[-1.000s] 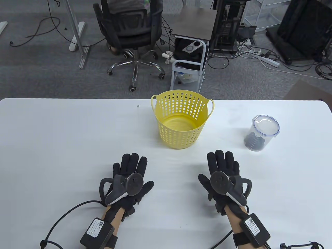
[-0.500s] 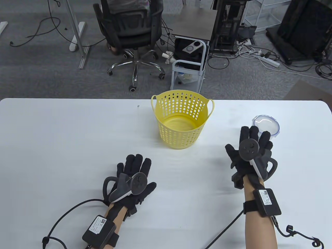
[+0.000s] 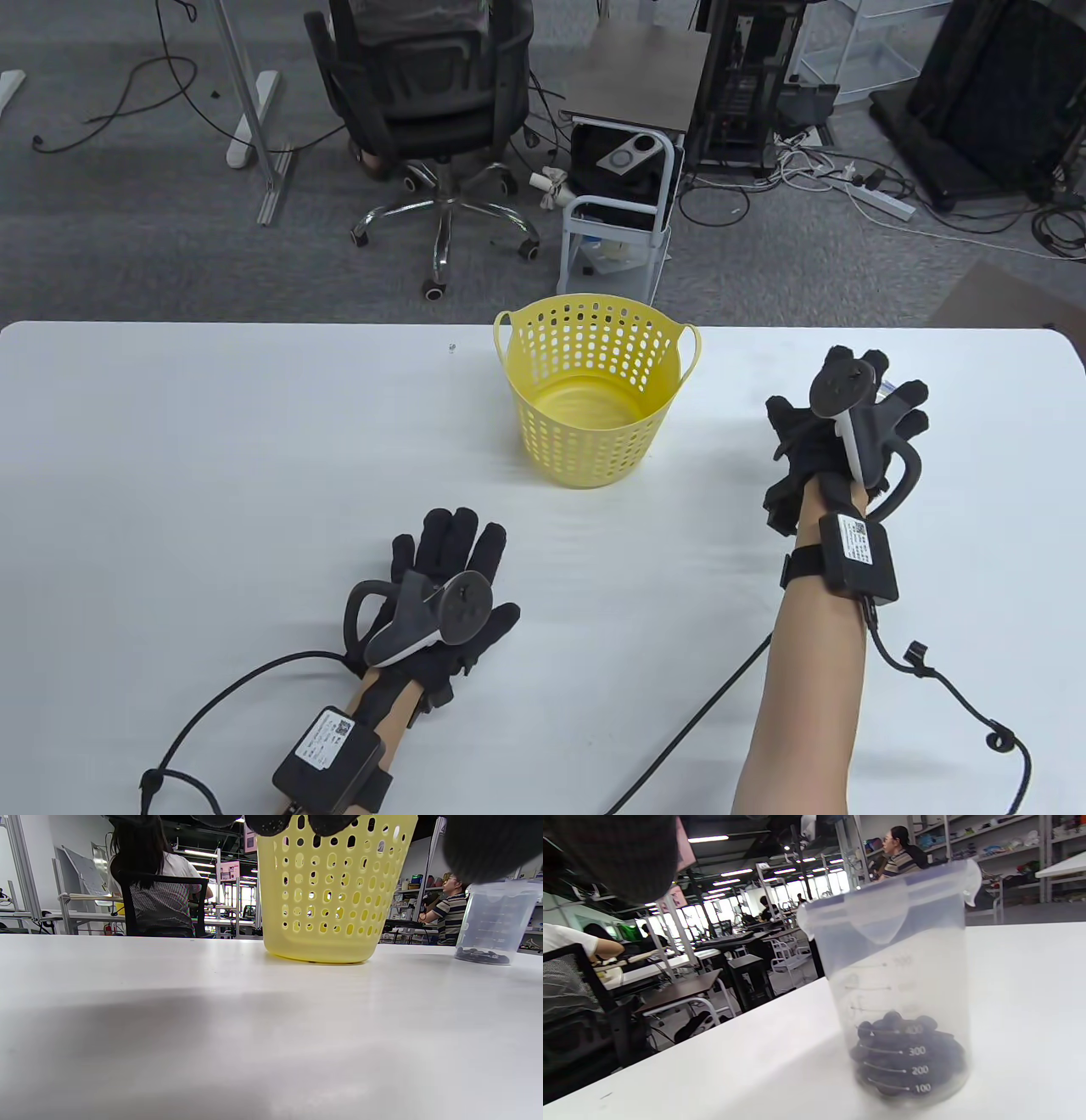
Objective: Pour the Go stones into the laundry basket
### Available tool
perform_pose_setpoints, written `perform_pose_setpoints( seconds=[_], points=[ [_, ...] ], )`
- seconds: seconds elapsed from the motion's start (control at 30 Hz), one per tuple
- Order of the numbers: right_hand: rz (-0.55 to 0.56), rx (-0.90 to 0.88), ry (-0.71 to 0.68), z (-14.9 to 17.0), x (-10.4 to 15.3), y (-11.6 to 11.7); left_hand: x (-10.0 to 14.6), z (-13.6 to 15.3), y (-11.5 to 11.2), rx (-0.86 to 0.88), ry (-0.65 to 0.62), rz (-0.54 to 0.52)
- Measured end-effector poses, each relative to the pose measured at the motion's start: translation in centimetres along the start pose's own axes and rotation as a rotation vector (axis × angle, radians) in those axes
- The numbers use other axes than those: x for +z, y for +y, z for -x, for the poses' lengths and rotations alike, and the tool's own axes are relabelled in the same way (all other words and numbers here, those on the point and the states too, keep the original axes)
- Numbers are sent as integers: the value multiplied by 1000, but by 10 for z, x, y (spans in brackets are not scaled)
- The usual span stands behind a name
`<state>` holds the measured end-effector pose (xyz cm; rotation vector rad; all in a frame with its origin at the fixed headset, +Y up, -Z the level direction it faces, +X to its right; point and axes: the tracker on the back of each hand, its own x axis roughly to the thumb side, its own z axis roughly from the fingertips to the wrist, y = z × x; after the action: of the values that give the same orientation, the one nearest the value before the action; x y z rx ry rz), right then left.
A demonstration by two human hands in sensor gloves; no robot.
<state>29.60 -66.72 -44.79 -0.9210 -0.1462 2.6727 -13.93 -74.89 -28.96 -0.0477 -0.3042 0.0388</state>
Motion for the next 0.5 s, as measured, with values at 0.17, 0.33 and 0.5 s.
perform_pose_setpoints(
  seconds=[0.17, 0.33, 0.5],
  points=[
    [-31, 35, 96, 11, -15, 13, 0, -3, 0, -8, -7, 5],
    [-33, 70, 144, 24, -21, 31, 0, -3, -1, -13, -8, 4],
    [58, 103, 149, 26, -18, 38, 0, -3, -1, -10, -5, 25]
  ],
)
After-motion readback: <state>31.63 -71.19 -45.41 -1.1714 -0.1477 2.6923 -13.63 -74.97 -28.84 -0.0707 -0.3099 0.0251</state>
